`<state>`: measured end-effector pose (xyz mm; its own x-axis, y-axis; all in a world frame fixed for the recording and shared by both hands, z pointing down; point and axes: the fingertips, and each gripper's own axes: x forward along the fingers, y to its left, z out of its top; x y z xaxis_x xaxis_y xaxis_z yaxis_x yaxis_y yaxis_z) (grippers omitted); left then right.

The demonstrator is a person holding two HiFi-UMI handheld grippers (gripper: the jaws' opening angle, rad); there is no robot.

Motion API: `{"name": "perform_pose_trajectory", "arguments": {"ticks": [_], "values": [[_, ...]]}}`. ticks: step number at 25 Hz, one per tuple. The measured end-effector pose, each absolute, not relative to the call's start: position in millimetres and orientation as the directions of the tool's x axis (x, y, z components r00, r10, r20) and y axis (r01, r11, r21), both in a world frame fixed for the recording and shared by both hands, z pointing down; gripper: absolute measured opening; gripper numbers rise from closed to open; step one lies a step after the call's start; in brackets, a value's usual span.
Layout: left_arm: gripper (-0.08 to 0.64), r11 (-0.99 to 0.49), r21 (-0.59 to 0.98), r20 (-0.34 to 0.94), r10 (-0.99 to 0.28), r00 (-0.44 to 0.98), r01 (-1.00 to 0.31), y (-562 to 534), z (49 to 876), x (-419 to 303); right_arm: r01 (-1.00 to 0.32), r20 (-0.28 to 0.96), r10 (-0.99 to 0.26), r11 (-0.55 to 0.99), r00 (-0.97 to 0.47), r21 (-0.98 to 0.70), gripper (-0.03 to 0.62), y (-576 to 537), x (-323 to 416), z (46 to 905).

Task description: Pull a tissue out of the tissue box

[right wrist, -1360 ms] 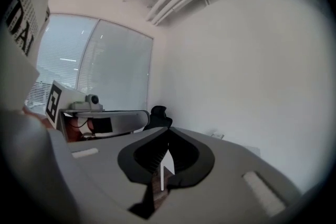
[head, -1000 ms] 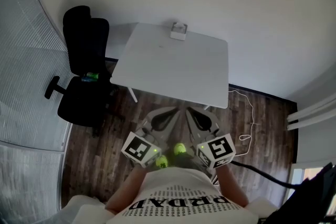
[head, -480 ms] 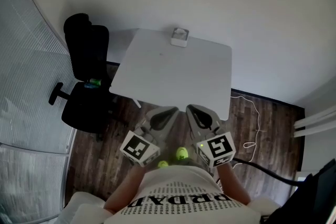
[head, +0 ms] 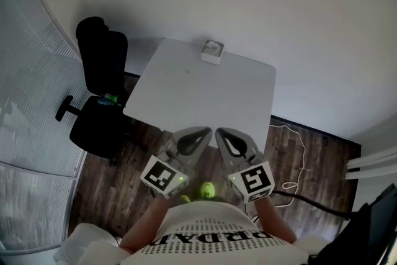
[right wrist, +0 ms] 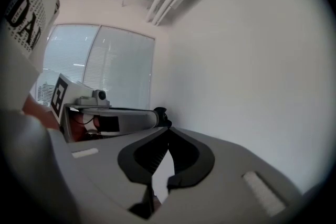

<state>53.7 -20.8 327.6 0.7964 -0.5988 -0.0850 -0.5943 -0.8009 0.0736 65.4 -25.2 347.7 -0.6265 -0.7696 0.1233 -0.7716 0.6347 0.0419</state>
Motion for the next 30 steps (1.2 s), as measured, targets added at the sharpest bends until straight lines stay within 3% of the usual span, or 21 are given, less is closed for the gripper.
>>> {"name": "perform_pose_trajectory", "arguments": {"ticks": [16, 30], "values": [[-0.003, -0.758, 0.074, -0.067, -0.652, 0.755, -0.648, -55, 334, 66, -0.744, 0.1, -0.747, 0.664, -0.657, 0.069, 0.009, -63, 87, 347], [-0.003, -0.811, 0.074, -0.082, -0.585, 0.807, -0.58, -140, 334, 63, -0.783, 0.14, -0.784, 0.618, -0.605, 0.077, 0.009, -142, 78, 356]]}}
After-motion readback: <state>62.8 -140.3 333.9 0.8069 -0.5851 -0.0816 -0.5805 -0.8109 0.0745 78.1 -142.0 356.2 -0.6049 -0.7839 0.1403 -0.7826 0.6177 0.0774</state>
